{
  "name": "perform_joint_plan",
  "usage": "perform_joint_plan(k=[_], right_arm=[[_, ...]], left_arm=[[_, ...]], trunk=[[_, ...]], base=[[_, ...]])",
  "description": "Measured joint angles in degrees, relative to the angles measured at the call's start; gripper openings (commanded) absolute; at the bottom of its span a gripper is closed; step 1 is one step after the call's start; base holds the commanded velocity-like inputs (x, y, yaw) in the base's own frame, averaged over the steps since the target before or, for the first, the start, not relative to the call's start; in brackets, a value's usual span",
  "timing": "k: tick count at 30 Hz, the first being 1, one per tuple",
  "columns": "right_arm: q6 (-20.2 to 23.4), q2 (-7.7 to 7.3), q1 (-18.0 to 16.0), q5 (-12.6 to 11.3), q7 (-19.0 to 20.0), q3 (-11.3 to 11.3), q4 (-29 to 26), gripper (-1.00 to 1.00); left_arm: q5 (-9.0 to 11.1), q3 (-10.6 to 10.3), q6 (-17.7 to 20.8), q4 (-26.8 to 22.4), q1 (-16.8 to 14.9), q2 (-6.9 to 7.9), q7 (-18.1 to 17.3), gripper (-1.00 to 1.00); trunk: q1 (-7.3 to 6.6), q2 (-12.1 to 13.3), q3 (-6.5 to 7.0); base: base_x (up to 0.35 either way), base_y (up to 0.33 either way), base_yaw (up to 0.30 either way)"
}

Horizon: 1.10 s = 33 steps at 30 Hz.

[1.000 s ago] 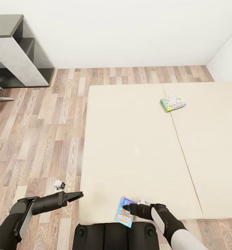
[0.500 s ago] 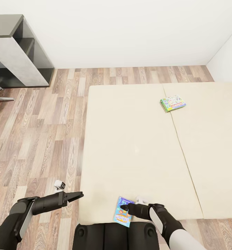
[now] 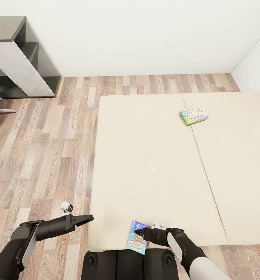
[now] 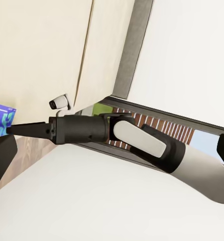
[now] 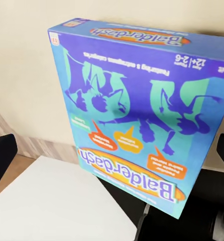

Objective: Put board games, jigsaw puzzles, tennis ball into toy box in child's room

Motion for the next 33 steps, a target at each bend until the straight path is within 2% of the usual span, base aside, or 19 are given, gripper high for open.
perform_joint_plan(k=[33], right_arm=[[-0.13,-0.03,0.00,0.18,-1.01,0.02,0.01,1.00]], left_arm=[[-0.01,0.00,-0.05,0.00,0.00,-0.05,0.00,1.00]], trunk=[[0.00,0.00,0.00]], base=[[0.000,0.000,0.000]])
